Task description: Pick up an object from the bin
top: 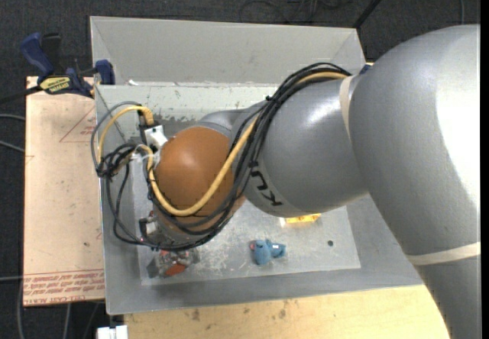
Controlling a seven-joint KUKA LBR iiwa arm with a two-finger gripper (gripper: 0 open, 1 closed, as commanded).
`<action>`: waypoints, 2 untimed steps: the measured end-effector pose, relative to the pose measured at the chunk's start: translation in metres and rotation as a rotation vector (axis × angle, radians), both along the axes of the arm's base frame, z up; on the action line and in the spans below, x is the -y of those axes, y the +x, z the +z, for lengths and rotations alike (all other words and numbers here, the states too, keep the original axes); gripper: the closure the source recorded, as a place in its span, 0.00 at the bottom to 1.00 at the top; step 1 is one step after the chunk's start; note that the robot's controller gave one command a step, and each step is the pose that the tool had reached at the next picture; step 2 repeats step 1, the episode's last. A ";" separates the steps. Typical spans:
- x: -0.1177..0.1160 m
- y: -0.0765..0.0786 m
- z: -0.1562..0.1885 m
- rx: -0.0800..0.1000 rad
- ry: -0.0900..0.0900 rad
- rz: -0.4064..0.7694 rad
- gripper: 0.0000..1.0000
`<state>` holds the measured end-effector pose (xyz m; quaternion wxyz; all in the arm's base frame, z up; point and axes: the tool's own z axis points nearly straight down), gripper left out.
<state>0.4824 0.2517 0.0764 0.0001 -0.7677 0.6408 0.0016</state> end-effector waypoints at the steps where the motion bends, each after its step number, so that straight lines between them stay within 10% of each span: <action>1: 0.000 0.016 0.160 0.011 0.005 -0.037 1.00; 2: 0.000 0.016 0.160 0.011 0.005 -0.037 1.00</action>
Offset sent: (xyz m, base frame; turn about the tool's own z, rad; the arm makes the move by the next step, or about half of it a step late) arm 0.0140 -0.0017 0.1551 0.0319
